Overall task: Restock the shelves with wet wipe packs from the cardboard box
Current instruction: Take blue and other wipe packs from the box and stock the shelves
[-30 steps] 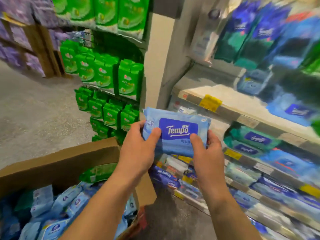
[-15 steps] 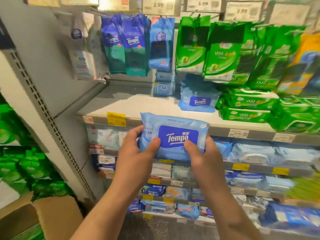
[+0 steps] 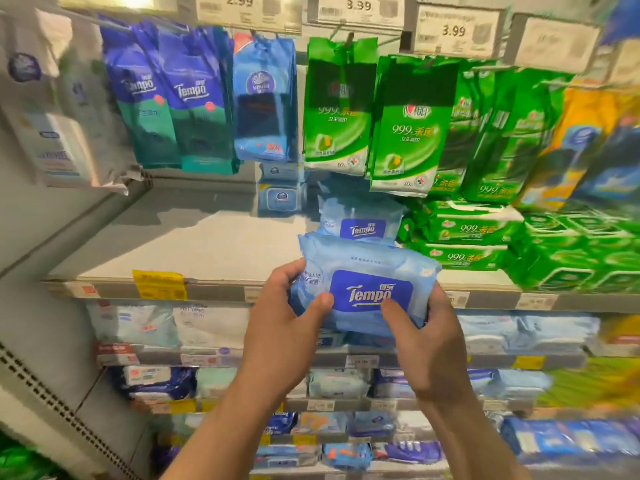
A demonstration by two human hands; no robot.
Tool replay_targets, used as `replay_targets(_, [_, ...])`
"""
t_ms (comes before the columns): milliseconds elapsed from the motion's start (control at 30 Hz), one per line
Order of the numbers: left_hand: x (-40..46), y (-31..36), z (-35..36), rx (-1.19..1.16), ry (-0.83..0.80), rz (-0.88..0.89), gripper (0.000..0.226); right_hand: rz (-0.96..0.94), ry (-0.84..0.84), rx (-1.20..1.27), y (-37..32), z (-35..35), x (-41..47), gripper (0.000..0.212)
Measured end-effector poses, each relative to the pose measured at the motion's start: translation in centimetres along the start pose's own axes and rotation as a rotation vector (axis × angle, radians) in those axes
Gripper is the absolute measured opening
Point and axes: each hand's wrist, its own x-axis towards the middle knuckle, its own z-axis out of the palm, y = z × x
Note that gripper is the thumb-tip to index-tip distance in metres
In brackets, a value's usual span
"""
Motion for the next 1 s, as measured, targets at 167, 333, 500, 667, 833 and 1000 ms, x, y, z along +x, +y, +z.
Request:
replay_targets(167, [5.3, -1.6, 0.4, -0.037, -0.068, -0.019, 0.038, -0.034, -0.035, -0.125, 0.5, 2.2, 4.3, 0.037])
replay_targets(333, [10.3, -3.3, 1.1, 0.05, -0.124, 0.015, 0.044, -0.028, -0.021, -0.208, 2.1, 3.7, 7.3, 0.041])
replay_targets(500, [12.9, -4.3, 2.0, 0.137, -0.183, 0.039, 0.042, -0.03, -0.033, -0.247, 3.6, 3.7, 9.6, 0.048])
replay_targets(667, [14.3, -5.2, 3.9, 0.172, -0.204, 0.043, 0.04, -0.034, -0.04, -0.318, 5.0, 3.1, 11.7, 0.055])
replay_targets(833, [14.6, -4.9, 5.7, 0.203, -0.173, 0.035, 0.04, 0.017, -0.1, -0.381, 6.2, 2.0, 13.3, 0.063])
replay_targets(1000, [14.9, -4.8, 6.7, 0.18, -0.181, -0.037, 0.039, -0.087, -0.16, -0.555, 7.5, 0.9, 14.6, 0.049])
